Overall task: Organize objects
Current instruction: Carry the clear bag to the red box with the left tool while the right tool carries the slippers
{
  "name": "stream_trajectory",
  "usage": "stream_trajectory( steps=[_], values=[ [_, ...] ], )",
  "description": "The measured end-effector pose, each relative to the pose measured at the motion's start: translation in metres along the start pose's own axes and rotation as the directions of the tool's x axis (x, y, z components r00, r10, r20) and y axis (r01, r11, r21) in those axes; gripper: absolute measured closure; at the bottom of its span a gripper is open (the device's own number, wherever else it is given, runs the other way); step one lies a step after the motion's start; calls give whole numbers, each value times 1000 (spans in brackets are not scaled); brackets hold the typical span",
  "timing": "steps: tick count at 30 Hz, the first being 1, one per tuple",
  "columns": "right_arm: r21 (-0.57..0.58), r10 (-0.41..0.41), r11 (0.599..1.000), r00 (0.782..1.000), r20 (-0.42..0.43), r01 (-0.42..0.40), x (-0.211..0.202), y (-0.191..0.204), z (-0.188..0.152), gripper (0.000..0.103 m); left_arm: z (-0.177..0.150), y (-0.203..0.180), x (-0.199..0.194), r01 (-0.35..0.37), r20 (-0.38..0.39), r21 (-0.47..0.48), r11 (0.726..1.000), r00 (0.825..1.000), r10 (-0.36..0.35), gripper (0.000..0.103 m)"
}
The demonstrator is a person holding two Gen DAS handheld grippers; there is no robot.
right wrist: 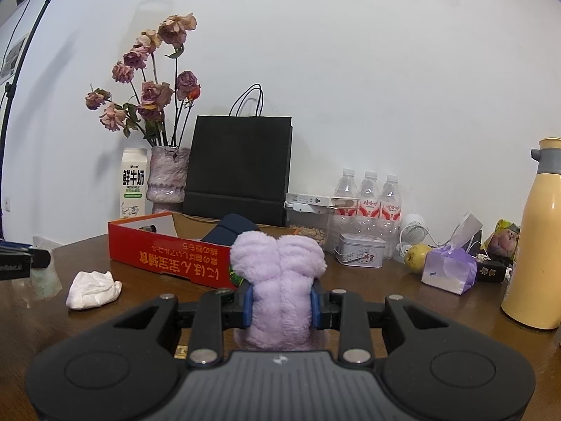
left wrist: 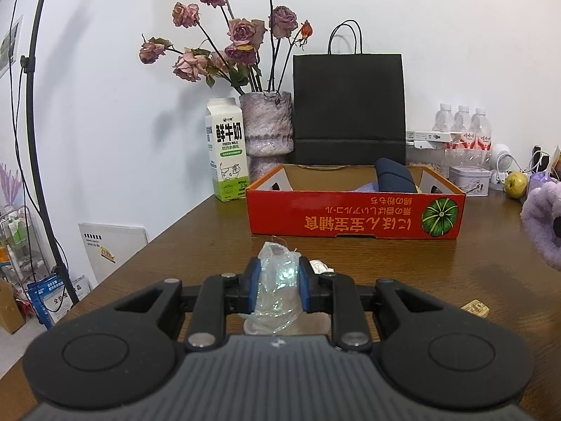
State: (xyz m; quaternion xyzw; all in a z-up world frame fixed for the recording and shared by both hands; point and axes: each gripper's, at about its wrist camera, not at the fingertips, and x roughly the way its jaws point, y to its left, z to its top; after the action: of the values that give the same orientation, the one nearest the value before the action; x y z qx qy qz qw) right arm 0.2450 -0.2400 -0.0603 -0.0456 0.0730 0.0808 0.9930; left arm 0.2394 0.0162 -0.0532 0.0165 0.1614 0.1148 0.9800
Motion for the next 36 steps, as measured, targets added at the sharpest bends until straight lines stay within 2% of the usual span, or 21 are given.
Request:
stream_trajectory(
  steps=[6,20,36],
  values=[
    [11,36,999,999,8,-36,-1,9,1,75,5,-1,-1,-5,0,-12,1000,1000,5,80],
    [19,88,996,996,21,-88,7,20,20,75,27,-11,-2,37,31,-4,999,999,-36,80],
    [1,119,993,992,42,-119,43,41,49,75,62,-21,23,69,69,-27,997,995,-67,80]
  ],
)
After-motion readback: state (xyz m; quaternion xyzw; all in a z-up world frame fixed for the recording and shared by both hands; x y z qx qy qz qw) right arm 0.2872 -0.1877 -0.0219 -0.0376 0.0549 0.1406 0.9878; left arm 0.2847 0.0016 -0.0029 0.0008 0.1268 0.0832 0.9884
